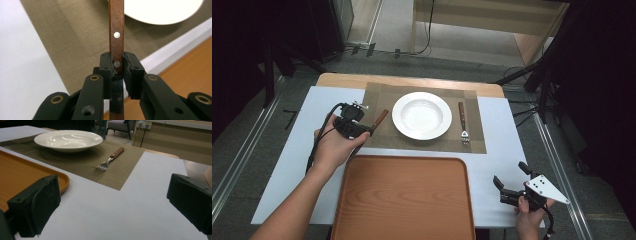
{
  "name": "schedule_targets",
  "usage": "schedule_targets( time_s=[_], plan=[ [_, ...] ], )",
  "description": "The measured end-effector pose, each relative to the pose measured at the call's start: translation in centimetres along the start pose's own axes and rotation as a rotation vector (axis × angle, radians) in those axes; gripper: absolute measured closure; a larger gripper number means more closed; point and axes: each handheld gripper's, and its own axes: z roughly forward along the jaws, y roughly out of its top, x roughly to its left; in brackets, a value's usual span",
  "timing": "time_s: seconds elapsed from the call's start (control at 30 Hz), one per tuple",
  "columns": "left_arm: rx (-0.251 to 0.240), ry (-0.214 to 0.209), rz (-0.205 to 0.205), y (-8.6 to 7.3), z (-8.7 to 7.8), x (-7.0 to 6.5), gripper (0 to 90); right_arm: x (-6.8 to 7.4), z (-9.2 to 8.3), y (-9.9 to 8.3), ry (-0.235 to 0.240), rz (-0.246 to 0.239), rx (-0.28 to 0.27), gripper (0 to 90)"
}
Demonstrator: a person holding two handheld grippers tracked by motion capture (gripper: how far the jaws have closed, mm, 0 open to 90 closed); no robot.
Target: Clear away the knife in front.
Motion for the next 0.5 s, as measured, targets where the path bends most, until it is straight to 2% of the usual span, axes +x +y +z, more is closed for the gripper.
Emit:
schedule_targets(
  time_s=[0.2, 0.37, 0.5],
  plan=[
    [0.006, -0.005, -0.001, -1.1, -0.2, -0.3, 77.1, 0.0, 0.0, 0.0, 0.000, 0.000, 0.001, 0.0],
    [-0.019, -0.004, 0.009, -2.2, -0.8, -1.2, 77.1, 0.0, 0.0, 0.0, 0.000, -0.001, 0.001, 0.0],
    [-0.017, -0.013, 0.003, -3.2, -0.8, -1.3, 77.0, 0.1, 0.0, 0.0, 0.000, -0.005, 0.003, 0.0]
  ],
)
